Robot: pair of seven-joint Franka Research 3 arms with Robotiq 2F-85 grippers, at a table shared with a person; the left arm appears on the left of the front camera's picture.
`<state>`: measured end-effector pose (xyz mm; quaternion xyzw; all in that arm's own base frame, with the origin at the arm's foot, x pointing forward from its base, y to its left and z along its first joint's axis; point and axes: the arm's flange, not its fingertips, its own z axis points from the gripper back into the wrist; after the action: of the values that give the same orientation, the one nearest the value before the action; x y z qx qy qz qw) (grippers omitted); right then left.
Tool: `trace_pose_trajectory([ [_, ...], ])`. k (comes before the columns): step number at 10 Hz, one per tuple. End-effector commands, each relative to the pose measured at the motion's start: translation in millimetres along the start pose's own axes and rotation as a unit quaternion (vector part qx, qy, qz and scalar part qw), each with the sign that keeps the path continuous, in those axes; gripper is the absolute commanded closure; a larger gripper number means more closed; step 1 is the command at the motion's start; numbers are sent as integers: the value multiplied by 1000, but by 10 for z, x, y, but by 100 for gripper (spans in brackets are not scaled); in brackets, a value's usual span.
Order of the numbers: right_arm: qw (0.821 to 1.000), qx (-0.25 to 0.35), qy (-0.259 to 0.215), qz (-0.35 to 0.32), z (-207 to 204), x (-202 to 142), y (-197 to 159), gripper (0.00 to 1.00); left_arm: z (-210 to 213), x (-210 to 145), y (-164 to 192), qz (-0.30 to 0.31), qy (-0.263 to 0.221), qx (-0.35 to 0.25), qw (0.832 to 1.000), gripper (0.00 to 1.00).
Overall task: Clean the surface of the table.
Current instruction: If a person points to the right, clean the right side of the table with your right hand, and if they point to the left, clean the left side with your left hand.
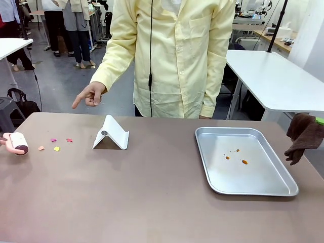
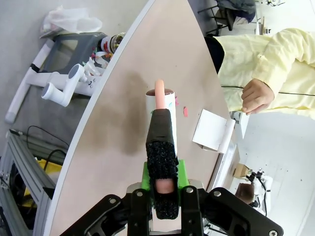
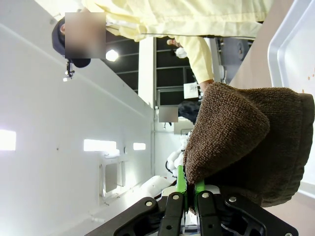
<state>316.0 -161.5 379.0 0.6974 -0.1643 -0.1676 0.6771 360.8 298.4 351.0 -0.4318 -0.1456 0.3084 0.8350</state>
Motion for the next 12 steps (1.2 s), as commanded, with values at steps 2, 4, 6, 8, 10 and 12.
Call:
trace_pose_trajectory([
  [2,1000,2,-12,-9,-30,-8,76,100,-203,56,-18,-10,-2,5,1000,78],
  [4,1000,2,-12,-9,-30,-8,76,100,-338,60,-35,-17,8,14,1000,78],
  [6,1000,2,-12,-9,-30,-8,76,100,-504,63,-43,-21,22,21,999,78],
  [8,1000,2,-12,-9,-30,-8,76,100,-691,33,-74,-32,36,32,998,78],
  [10,1000,2,-12,-9,-30,-8,76,100,-873,-29,-108,-56,44,51,996,78],
  [12,1000,2,-12,-9,-30,-8,76,100,-999,-37,-158,-58,56,57,995,78],
])
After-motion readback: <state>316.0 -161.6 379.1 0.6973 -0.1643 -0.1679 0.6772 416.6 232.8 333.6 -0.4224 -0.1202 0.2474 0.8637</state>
